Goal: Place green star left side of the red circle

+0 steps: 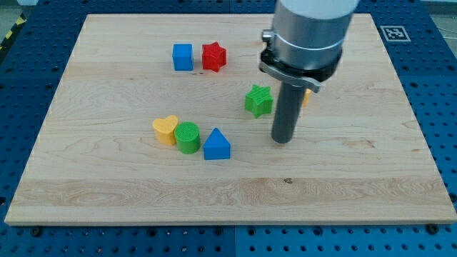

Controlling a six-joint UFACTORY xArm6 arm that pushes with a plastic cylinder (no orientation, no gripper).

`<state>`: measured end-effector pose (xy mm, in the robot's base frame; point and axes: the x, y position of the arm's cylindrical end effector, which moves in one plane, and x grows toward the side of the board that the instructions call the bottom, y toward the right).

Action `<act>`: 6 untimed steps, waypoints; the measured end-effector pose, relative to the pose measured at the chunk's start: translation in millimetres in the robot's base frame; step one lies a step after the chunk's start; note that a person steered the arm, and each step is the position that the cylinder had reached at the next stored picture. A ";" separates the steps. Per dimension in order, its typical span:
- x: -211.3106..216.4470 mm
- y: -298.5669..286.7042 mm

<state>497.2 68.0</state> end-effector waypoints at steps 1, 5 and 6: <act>-13.5 -16.3; -97.9 -17.5; -108.5 -17.5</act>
